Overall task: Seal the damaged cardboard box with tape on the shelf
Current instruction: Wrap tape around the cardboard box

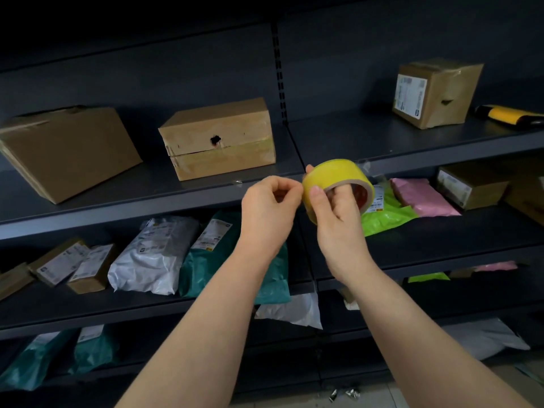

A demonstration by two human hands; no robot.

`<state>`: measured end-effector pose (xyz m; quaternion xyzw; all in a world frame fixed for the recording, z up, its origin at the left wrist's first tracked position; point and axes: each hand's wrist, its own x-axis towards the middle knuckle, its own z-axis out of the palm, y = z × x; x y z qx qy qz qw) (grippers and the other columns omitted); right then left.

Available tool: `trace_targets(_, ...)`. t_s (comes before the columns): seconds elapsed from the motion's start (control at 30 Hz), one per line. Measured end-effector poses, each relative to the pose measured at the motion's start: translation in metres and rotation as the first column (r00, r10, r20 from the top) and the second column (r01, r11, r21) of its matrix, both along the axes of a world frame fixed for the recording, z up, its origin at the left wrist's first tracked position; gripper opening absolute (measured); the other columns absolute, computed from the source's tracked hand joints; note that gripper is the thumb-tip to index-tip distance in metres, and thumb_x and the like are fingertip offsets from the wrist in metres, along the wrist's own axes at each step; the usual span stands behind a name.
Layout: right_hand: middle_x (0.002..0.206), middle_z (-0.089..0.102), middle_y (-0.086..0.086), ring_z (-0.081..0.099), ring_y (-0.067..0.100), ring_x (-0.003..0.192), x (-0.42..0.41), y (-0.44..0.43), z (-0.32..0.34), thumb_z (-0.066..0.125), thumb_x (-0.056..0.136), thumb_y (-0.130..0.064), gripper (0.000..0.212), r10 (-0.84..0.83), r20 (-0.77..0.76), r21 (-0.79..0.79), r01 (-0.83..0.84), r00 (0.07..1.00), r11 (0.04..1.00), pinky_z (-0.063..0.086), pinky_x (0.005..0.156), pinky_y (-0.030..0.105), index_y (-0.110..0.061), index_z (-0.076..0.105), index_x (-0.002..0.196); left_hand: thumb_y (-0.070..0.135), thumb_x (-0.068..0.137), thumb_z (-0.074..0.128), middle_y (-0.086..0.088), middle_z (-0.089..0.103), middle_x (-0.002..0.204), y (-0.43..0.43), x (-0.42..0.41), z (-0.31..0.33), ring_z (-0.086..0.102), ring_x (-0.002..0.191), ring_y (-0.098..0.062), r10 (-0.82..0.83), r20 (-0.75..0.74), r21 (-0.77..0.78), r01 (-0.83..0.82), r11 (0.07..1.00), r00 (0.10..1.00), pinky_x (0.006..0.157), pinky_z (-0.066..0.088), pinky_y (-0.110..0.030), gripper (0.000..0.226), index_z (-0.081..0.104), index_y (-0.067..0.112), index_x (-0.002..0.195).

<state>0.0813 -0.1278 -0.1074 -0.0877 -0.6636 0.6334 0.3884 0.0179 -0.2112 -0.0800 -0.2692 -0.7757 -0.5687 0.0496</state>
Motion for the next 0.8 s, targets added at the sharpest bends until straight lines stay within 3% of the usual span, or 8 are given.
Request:
trace_targets(0.1,0.119,0.065,-0.001,0.061,0.014,0.109,0.002,0.003,0.003,0.048,0.091,-0.036,0.035,-0.005,0.007,0.003,0.005,1.000,1.000,0.050,0.096,0.042,-0.006,0.053,0.109,0.017,0.087,0.066,0.007,0.067,0.070,0.001,-0.002,0.011,0.061,0.066,-0.009,-0.040,-0.042,-0.121,0.034,0.992,0.998,0.067,0.054,-0.031,0.015,0.065,0.024,0.074)
trace_targets(0.23,0.106,0.067,0.016,0.063,0.030,0.103,0.003,-0.002,0.001,0.050,0.089,-0.037,0.041,-0.052,0.031,0.024,0.051,0.998,0.998,0.050,0.089,0.055,0.001,0.054,0.104,0.021,0.092,0.054,0.000,0.060,0.078,-0.001,-0.006,0.017,0.056,0.071,-0.019,-0.090,-0.320,-0.449,-0.067,0.891,0.943,0.058,0.041,-0.033,0.010,0.054,0.015,0.084)
trace_targets(0.4,0.097,0.068,0.018,0.064,0.032,0.093,-0.001,-0.007,0.003,0.052,0.090,-0.038,0.038,-0.068,0.050,-0.006,0.068,0.996,0.998,0.050,0.085,0.056,-0.001,0.056,0.099,0.017,0.097,0.047,-0.012,0.062,0.091,-0.006,-0.011,0.007,0.057,0.081,-0.029,-0.163,-0.587,-0.521,-0.216,0.826,0.793,0.061,0.031,-0.031,0.011,0.051,0.008,0.094)
trace_targets(0.47,0.100,0.063,0.026,0.060,0.041,0.096,-0.003,-0.004,0.003,0.051,0.090,-0.044,0.040,-0.075,0.019,-0.088,0.076,0.997,0.993,0.045,0.089,0.062,-0.005,0.053,0.096,0.013,0.097,0.051,-0.009,0.065,0.093,-0.011,-0.018,0.007,0.058,0.081,-0.025,-0.018,-0.448,-0.411,-0.188,0.892,0.894,0.065,0.036,-0.028,0.007,0.055,0.010,0.093)
trace_targets(0.5,0.104,0.058,0.030,0.057,0.045,0.100,-0.004,-0.002,0.004,0.050,0.087,-0.047,0.043,-0.066,0.011,-0.146,0.066,0.998,0.987,0.042,0.092,0.065,-0.005,0.052,0.095,0.013,0.098,0.052,-0.005,0.067,0.091,-0.013,-0.021,0.008,0.060,0.080,-0.021,0.043,-0.250,-0.263,-0.111,0.958,0.967,0.069,0.043,-0.027,0.010,0.059,0.011,0.090)
trace_targets(0.6,0.120,0.048,0.035,0.052,0.046,0.111,-0.003,0.001,0.011,0.050,0.092,-0.036,0.030,-0.006,-0.038,-0.293,-0.006,0.999,0.956,0.039,0.104,0.057,-0.007,0.054,0.097,0.018,0.095,0.062,0.001,0.070,0.077,-0.016,-0.007,0.008,0.063,0.071,-0.011,-0.076,0.229,0.161,0.040,0.986,0.971,0.074,0.058,-0.031,0.016,0.071,0.017,0.083)
trace_targets(0.73,0.123,0.045,0.039,0.048,0.050,0.111,-0.006,-0.002,0.009,0.043,0.103,-0.014,0.027,0.044,-0.103,-0.358,-0.078,0.994,0.931,0.046,0.096,0.043,0.012,0.046,0.108,0.021,0.083,0.077,0.006,0.075,0.076,-0.005,0.010,-0.004,0.071,0.074,-0.009,0.028,0.149,0.182,-0.055,0.982,0.989,0.077,0.060,-0.035,0.002,0.078,0.022,0.084)
trace_targets(0.8,0.120,0.046,0.041,0.048,0.052,0.111,-0.006,-0.005,0.010,0.045,0.101,-0.019,0.031,0.027,-0.109,-0.340,-0.063,0.994,0.938,0.044,0.099,0.054,0.012,0.046,0.106,0.019,0.084,0.075,0.008,0.075,0.077,-0.002,0.011,-0.008,0.071,0.076,-0.008,0.134,0.026,0.147,-0.137,0.980,0.991,0.079,0.059,-0.036,0.006,0.079,0.018,0.088)
